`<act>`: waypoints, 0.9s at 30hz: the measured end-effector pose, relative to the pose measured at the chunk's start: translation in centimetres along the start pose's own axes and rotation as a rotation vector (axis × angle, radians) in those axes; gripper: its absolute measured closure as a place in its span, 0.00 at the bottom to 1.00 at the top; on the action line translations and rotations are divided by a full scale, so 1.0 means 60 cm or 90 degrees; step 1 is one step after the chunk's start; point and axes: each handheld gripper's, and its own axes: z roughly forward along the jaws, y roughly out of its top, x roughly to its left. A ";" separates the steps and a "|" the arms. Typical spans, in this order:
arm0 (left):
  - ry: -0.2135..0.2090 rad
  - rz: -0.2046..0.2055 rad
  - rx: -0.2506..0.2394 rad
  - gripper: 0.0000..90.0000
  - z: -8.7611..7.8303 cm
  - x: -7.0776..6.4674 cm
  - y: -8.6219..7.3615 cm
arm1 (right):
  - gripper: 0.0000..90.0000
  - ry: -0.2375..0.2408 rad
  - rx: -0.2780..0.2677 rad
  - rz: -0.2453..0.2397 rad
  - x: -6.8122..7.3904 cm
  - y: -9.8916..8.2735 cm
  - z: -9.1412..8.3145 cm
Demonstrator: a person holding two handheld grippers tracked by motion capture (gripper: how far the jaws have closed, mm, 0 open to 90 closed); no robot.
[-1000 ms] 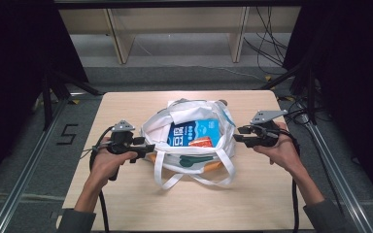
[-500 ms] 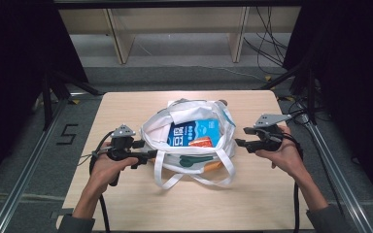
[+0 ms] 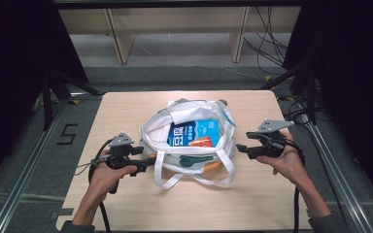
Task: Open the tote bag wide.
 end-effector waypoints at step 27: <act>0.006 0.007 0.030 0.31 0.004 -0.005 -0.069 | 0.33 0.002 0.019 0.042 0.023 -0.069 -0.014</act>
